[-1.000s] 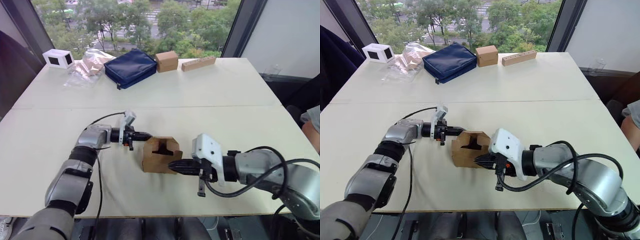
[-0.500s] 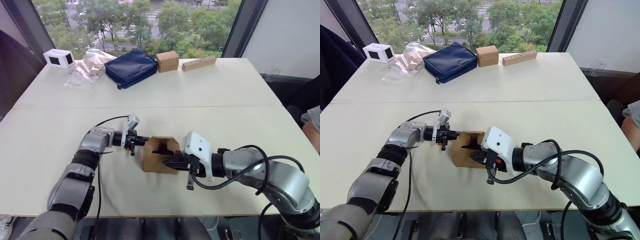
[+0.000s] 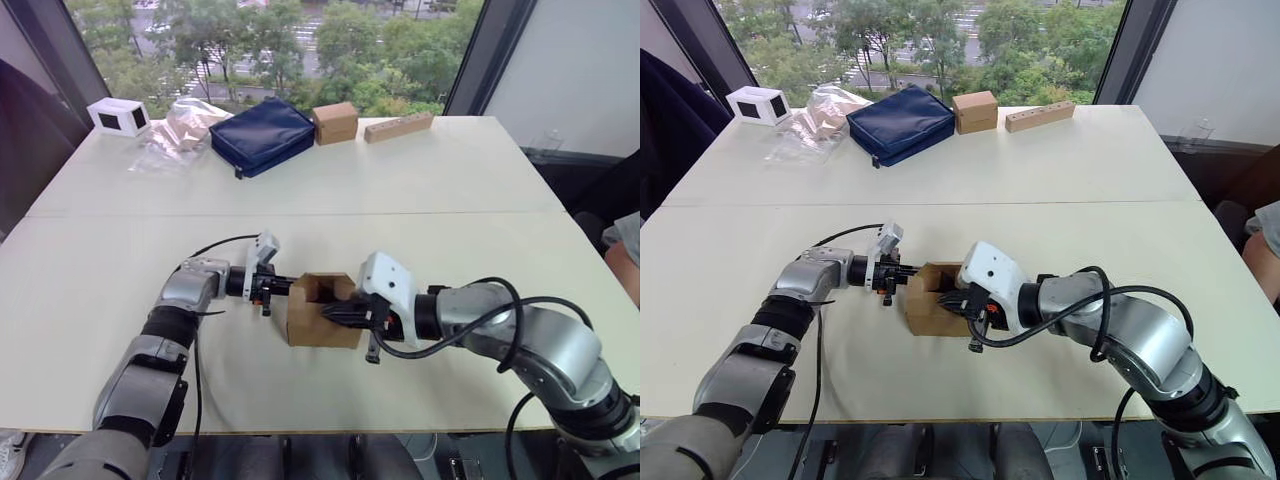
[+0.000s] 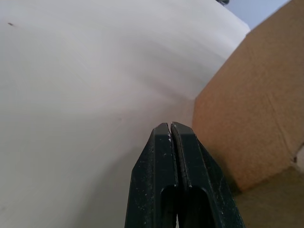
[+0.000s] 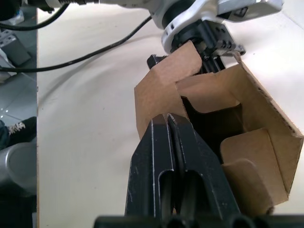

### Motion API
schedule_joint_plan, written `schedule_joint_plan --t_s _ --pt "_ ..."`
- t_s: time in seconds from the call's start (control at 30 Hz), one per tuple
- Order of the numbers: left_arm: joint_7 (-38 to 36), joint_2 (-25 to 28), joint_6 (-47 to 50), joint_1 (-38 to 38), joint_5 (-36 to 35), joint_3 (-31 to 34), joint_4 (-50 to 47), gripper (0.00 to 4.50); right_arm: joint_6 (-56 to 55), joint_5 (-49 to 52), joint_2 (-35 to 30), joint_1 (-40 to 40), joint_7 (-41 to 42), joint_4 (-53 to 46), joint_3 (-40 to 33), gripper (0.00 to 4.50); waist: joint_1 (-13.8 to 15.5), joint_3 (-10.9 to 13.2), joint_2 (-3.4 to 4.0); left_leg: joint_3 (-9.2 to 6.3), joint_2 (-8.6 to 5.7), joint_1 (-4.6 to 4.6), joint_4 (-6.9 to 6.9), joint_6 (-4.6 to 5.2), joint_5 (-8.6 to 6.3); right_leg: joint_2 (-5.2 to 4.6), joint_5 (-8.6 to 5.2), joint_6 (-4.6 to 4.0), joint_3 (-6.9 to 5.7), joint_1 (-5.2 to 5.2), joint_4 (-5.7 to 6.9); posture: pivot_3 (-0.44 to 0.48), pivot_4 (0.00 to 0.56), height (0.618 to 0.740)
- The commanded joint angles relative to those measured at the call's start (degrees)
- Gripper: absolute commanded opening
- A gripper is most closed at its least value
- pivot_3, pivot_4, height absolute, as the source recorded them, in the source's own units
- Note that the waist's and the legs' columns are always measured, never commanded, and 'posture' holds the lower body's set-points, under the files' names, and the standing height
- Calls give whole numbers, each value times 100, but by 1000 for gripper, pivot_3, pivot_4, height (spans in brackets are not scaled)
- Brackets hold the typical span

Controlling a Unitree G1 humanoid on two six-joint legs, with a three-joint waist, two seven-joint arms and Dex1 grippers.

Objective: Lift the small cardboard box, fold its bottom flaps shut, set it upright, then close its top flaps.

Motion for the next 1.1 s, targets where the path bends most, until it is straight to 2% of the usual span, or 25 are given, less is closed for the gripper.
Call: schedule_joint_plan --t_s 0.03,0.33,0.53,0.57,0.7,0.83,0.97,1.1 --pt "7 45 2 22 -63 118 -190 31 -215 -255 69 -77 34 27 130 0 0 0 0 0 0 0 0 0 0 0 0 0 0 0 0 0 150 740" --pt "112 132 -63 9 -20 188 -168 31 -804 -940 69 -15 274 352 516 0 -3 0 0 0 0 0 0 0 0 2 0 0 -1 -1 0 0 150 740" --pt "432 550 70 14 -203 663 -251 31 -1107 -1146 155 127 392 488 505 0 -23 0 0 0 1 0 0 0 0 2 0 0 0 -3 1 0 150 740" --pt "399 678 176 81 -258 719 -471 31 -1136 -1157 171 139 402 504 477 0 -25 0 0 0 2 0 0 0 0 2 0 0 0 -4 2 0 150 740" --pt "122 1349 1165 633 -891 933 -2397 31 -1219 -1159 212 185 460 551 375 0 -38 0 0 1 5 -3 -3 -1 0 -6 0 0 5 -7 1 0 150 740" --pt "239 1786 2054 1204 -1562 1050 -4139 31 -1370 -1281 266 246 514 650 376 0 5 0 1 -1 5 -5 -2 -2 0 -13 0 0 3 -5 -1 0 150 740" --pt "405 1924 2330 1703 -1773 829 -5065 31 -1499 -1400 322 230 585 756 421 0 4 -1 2 -2 3 4 -2 -2 0 -18 0 0 5 7 -3 0 150 740" --pt "693 1769 2351 1844 -1838 711 -5257 31 -1595 -1531 335 229 615 790 425 0 -3 -1 3 -2 6 5 -2 -2 0 -11 0 -1 5 4 -1 0 150 740"
